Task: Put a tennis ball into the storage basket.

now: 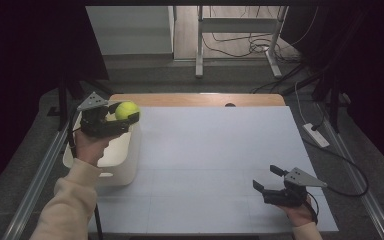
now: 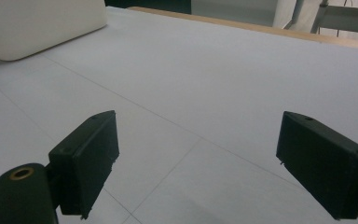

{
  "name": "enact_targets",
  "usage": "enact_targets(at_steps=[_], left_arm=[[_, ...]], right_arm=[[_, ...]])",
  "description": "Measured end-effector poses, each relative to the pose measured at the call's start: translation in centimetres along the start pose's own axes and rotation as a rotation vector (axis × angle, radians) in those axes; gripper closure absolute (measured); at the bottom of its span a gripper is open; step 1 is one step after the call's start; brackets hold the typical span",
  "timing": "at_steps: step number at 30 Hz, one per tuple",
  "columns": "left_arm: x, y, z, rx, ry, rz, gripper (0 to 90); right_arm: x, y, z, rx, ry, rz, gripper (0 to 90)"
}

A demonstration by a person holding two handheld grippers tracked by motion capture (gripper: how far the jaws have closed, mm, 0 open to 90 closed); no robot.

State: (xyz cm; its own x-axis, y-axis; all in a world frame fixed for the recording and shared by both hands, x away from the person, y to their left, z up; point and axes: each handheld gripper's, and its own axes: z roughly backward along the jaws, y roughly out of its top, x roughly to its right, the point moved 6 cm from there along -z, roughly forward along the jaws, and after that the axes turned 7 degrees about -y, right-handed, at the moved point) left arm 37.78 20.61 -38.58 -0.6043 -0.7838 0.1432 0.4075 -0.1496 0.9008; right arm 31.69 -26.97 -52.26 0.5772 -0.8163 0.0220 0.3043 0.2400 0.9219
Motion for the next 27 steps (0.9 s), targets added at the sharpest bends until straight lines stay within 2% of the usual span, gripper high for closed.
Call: enact_targets(at_steps=[17, 27], left_arm=[[-1.7, -0.6, 0.6, -0.026, 0.043, 0.023, 27.2], [-3.2, -1.3, 1.2, -0.058, 0.083, 0.04, 27.2]], right_arm=[[0.0, 0.0, 0.0, -0.001, 0.002, 0.001, 12.7], [0.0, 0.0, 0.0, -0.004, 0.001, 0.004, 12.7]])
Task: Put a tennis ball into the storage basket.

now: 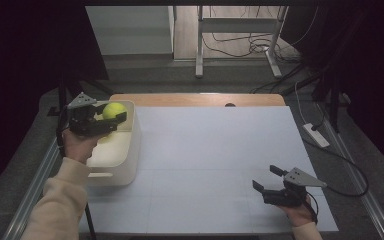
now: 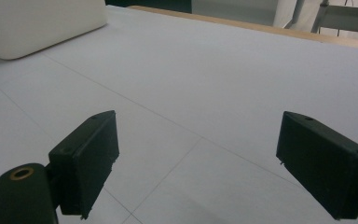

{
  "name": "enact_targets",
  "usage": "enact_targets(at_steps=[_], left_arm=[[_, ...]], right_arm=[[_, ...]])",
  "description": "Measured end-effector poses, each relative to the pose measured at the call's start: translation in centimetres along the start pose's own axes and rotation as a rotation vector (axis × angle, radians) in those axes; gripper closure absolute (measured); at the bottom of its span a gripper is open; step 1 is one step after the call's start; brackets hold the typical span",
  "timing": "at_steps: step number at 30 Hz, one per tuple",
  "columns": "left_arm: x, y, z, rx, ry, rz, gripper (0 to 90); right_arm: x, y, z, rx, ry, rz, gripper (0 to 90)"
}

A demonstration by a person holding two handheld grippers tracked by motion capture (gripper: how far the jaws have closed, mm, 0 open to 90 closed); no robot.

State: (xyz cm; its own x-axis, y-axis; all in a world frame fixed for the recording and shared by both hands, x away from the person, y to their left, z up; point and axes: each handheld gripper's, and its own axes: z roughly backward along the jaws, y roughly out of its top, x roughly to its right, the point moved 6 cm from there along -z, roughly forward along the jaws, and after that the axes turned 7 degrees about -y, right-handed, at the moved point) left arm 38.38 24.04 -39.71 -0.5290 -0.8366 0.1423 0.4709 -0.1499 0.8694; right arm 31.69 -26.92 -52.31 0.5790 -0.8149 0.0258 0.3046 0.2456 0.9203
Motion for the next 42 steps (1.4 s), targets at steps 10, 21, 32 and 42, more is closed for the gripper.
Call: enact_targets(at_steps=[10, 21, 32, 42], left_arm=[[-1.5, -1.0, 0.5, -0.041, 0.038, 0.012, 27.2], [-2.8, -1.9, 0.5, -0.107, 0.075, 0.015, 27.1], [-3.8, -2.5, 0.5, -0.157, 0.099, 0.027, 27.1], [-4.5, -3.4, 0.2, -0.211, 0.106, 0.039, 27.1]], right_arm=[[-0.1, 0.0, 0.0, 0.002, -0.001, 0.002, 12.7], [-0.1, 0.0, -0.1, -0.001, 0.001, 0.002, 12.7], [-0.1, 0.0, -0.1, -0.002, -0.001, 0.002, 12.8], [-0.1, 0.0, -0.1, -0.003, 0.0, 0.002, 12.8]])
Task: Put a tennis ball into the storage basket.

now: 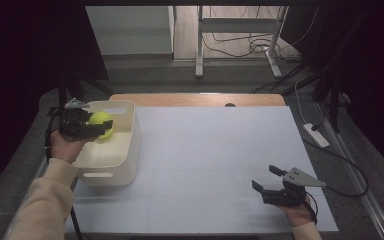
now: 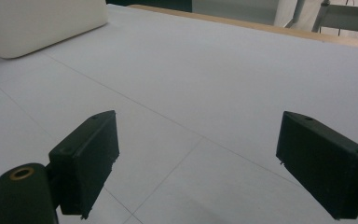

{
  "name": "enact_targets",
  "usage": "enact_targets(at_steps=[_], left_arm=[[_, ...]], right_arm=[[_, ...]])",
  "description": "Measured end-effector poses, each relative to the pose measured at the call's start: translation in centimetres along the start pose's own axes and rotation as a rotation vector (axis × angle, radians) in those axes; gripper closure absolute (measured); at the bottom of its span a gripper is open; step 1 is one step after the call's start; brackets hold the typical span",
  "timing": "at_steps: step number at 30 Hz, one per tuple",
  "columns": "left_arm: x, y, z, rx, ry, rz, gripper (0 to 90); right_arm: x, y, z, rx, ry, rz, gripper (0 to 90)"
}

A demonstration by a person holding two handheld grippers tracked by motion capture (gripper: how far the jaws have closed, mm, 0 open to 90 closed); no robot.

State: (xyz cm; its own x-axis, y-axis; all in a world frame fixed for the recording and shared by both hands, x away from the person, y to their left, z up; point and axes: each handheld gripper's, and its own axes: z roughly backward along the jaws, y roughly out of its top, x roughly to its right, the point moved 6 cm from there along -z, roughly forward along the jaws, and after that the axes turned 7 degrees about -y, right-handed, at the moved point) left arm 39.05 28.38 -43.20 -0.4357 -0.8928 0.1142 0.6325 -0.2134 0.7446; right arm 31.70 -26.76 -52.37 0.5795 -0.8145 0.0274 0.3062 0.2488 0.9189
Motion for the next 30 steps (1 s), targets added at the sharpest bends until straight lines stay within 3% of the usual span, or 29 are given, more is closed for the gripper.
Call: enact_targets(at_steps=[5, 10, 30], left_arm=[[-0.1, -0.2, -0.4, -0.029, 0.003, -0.006, 27.0], [0.0, -0.4, -1.1, -0.088, 0.007, -0.023, 27.0], [-0.1, -1.2, -2.2, -0.203, 0.034, -0.053, 26.8]], right_arm=[[0.0, 0.0, 0.0, 0.0, -0.001, 0.0, 12.8], [0.0, 0.0, 0.0, 0.0, 0.0, 0.001, 12.8], [-0.1, 0.0, 0.0, 0.0, 0.001, 0.005, 12.8]])
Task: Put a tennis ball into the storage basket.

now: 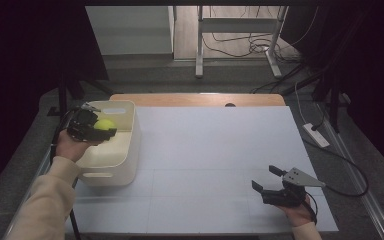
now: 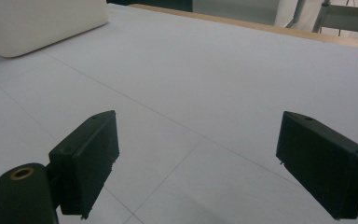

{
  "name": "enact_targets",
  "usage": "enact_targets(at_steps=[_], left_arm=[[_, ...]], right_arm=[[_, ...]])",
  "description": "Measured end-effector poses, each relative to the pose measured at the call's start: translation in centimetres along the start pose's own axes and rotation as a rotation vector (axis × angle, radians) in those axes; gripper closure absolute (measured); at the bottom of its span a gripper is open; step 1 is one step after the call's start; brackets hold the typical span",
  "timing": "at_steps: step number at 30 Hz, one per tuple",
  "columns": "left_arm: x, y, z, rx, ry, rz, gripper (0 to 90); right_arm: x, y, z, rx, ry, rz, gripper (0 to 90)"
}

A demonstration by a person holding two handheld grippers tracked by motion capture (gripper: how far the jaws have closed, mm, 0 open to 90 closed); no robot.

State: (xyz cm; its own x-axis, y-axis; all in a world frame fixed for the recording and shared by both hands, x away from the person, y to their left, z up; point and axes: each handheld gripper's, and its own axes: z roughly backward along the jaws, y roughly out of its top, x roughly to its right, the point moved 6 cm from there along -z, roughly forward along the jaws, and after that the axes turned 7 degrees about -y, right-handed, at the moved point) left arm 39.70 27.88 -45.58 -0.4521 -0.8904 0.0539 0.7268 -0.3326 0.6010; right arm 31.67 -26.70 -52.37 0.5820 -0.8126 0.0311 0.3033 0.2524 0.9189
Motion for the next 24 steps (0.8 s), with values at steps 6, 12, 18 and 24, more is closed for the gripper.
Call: enact_targets(at_steps=[6, 12, 18, 24], left_arm=[[-0.3, -0.3, 0.0, -0.009, 0.003, 0.007, 26.7], [-0.6, -0.5, 0.2, -0.013, 0.009, 0.014, 26.6], [-0.7, -0.6, 0.2, -0.017, 0.016, 0.034, 25.7], [-0.5, -0.1, 1.3, 0.064, 0.023, 0.049, 12.4]], right_arm=[[0.0, 0.0, 0.0, 0.001, 0.003, -0.001, 12.8], [0.0, 0.0, 0.0, -0.001, 0.002, -0.001, 12.8], [0.0, 0.0, 0.0, 0.0, 0.003, -0.002, 12.8], [0.1, 0.0, -0.3, 0.0, 0.008, -0.003, 12.8]])
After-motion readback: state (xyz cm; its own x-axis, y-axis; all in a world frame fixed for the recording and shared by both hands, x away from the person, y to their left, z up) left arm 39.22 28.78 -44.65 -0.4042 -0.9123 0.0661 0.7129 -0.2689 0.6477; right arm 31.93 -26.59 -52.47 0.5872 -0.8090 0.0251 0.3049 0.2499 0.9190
